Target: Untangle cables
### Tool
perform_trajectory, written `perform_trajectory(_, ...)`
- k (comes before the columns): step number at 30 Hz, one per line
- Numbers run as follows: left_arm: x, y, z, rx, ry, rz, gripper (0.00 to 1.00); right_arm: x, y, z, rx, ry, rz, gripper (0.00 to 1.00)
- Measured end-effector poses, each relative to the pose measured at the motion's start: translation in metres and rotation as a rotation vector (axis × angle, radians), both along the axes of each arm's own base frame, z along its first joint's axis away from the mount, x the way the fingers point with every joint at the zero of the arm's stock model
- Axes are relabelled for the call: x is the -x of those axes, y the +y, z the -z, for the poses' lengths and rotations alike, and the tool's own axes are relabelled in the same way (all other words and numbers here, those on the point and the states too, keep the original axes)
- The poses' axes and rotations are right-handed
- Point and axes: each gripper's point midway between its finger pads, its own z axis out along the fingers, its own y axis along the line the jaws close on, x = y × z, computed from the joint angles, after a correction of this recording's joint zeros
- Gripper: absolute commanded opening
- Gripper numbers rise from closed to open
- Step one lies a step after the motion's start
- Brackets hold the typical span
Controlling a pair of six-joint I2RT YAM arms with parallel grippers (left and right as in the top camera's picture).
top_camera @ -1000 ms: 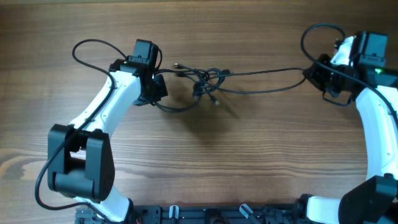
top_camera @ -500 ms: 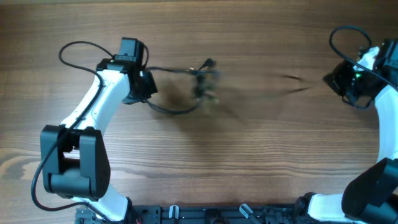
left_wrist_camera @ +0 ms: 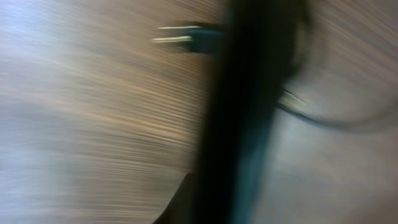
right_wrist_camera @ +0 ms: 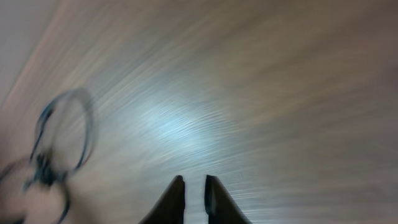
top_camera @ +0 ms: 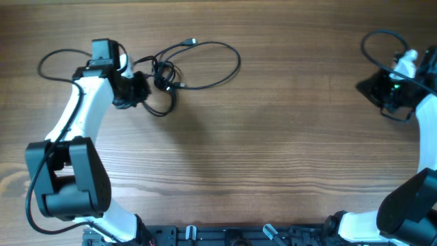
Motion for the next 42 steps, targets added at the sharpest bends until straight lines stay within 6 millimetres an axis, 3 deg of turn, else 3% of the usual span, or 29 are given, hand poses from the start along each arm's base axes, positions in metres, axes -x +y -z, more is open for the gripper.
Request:
perform_trajectory(4,0.008,-0.069,-0.016,0.198,-0.052,0.251,0.04,-0.007,0.054,-0.013,-0.066,-0.091,-0.219,0.49)
perform_trajectory(7,0.018,-0.107,-0.029,0.319,-0.08,0.384,0.04,-0.01,0.09,-0.02,-0.1,-0.139,-0.341,0.53)
perform_trajectory(11,0.025,-0.135,-0.062,0.455,-0.146,0.481,0.04,-0.009,0.129,-0.028,-0.139,-0.181,-0.461,0.59)
perform_trajectory(14,0.022,-0.145,-0.117,0.53,-0.275,0.538,0.04,-0.008,0.147,-0.034,-0.159,-0.202,-0.513,0.63)
perform_trajectory(15,0.021,-0.15,-0.159,0.558,-0.378,0.568,0.04,-0.009,0.151,-0.039,-0.168,-0.218,-0.528,0.64)
perform_trajectory(19,0.026,-0.154,-0.224,0.599,-0.539,0.581,0.04,-0.008,0.16,-0.048,-0.196,-0.25,-0.555,0.63)
perform_trajectory(22,0.034,-0.155,-0.251,0.633,-0.577,0.567,0.04,-0.006,0.172,-0.054,-0.214,-0.272,-0.591,0.63)
perform_trajectory(31,0.028,-0.156,-0.263,0.73,-0.501,0.432,0.04,-0.005,0.234,-0.068,-0.237,-0.332,-0.71,0.63)
perform_trajectory(36,0.019,-0.155,-0.273,0.79,-0.461,0.322,0.04,-0.003,0.248,-0.07,-0.261,-0.321,-0.71,0.62)
perform_trajectory(39,0.009,-0.148,-0.268,0.812,-0.38,0.155,0.04,0.0,0.255,-0.071,-0.273,-0.314,-0.722,0.61)
perform_trajectory(42,-0.002,-0.134,-0.248,0.826,-0.218,-0.146,0.04,0.006,0.269,-0.074,-0.292,-0.32,-0.758,0.61)
